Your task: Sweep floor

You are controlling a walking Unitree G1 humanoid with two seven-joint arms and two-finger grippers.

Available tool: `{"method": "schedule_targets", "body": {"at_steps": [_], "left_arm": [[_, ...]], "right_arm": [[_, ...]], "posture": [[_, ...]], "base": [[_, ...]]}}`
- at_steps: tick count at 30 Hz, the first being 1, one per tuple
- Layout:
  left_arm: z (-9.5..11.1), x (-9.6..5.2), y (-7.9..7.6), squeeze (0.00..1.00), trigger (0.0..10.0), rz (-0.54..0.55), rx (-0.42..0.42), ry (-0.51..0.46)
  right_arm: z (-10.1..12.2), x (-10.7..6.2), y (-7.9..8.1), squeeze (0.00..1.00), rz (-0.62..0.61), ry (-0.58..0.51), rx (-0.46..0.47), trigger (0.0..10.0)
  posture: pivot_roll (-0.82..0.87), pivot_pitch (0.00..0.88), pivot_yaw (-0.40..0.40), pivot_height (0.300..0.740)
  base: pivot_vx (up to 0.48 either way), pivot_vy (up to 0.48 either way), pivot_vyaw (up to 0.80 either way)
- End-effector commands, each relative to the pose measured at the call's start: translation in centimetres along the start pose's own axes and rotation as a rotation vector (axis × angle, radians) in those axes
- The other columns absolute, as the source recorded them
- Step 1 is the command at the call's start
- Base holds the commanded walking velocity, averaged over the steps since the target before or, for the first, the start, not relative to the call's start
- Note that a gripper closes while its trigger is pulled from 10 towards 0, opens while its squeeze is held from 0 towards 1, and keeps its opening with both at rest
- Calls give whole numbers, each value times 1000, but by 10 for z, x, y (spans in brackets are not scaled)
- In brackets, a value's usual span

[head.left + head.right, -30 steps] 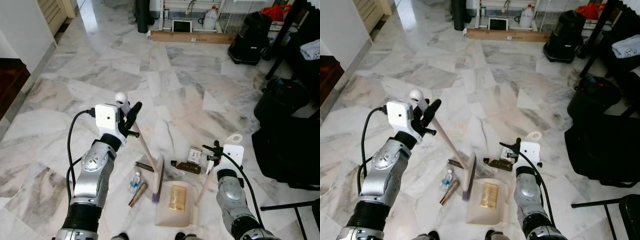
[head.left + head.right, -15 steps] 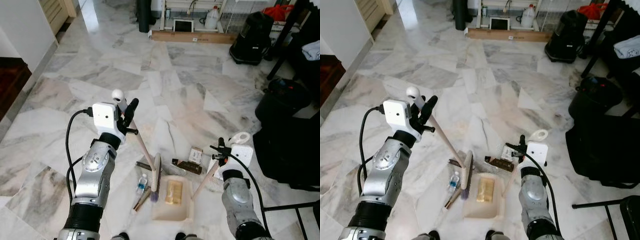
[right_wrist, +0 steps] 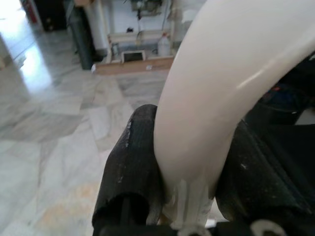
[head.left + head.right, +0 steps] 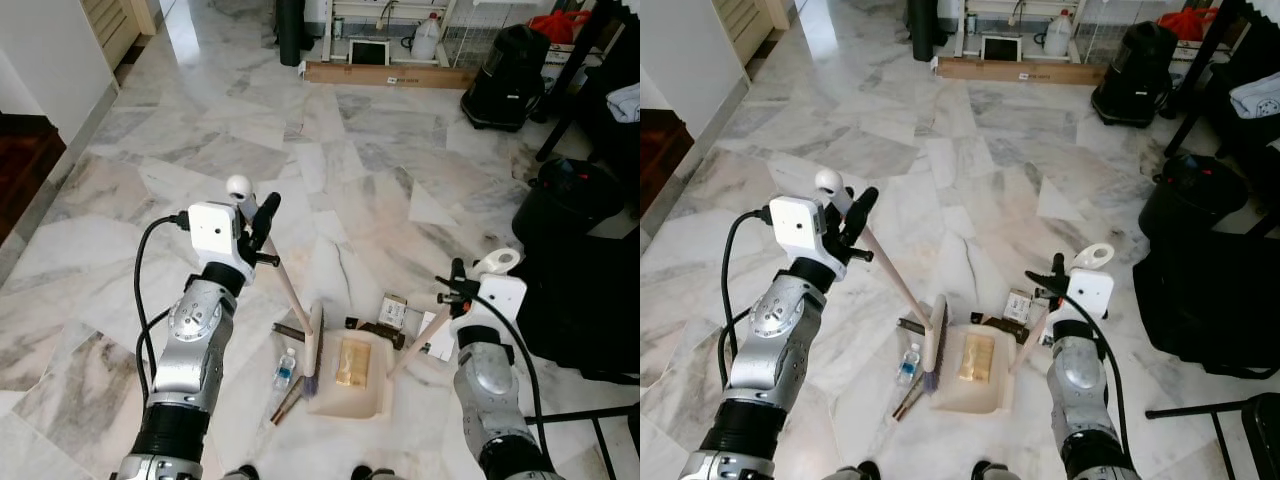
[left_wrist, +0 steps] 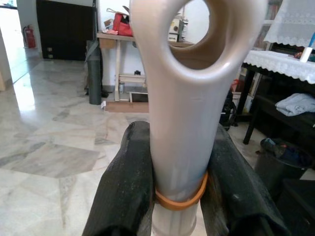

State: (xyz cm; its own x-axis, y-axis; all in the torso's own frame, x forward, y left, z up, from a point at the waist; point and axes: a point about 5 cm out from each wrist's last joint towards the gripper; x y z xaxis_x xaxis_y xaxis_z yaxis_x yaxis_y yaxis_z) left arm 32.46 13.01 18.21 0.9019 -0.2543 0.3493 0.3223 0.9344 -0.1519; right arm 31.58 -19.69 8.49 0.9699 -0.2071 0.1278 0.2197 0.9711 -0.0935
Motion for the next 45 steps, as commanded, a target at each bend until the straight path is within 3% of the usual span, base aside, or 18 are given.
{"method": "schedule_targets", "body": {"at_steps": [1,12,19,29,33,39,45], "left_arm": [[8,3,-4,0,10000,-16,1,-52],[8,2,-2,0,10000,-3,18,-54],[2,-7,0,0,10000,-11,101,-26],[13,-7,3,0,10000,-10,152,-65],[38,-4,7,0,10000,43,144,-177],[54,0,11,0,10000,64,118,-232],[40,-7,11,0,10000,47,171,-172]], "right_arm": [[18,9,-6,0,-33,-77,17,10000],[38,18,-2,0,-55,-118,105,10000],[52,20,7,0,-23,-143,157,10000],[57,17,6,0,12,-140,142,10000],[56,15,6,0,25,-126,135,10000],[54,14,8,0,37,-115,128,10000],[55,14,11,0,46,-114,132,10000]], "posture": [[30,145,-24,740],[30,149,-23,740],[34,154,-23,740],[34,153,-25,740],[35,149,-29,740],[39,146,-31,740],[37,128,-28,740]], "base": [[0,0,0],[0,0,0],[0,0,0],[0,0,0],[0,0,0],[0,0,0],[0,0,0]]}}
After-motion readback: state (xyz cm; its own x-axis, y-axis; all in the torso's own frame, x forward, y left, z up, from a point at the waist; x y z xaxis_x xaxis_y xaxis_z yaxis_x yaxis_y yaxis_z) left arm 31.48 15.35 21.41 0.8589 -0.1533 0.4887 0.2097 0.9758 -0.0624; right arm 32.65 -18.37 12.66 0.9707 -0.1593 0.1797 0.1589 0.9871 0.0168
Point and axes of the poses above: a point about 5 cm out from each wrist's last joint towards the gripper, its own x axis pointing out of the wrist towards the gripper, its own z axis along the axis of the wrist's last joint, y = z × x, and after that the axes turned 8 degrees about -x, right-handed
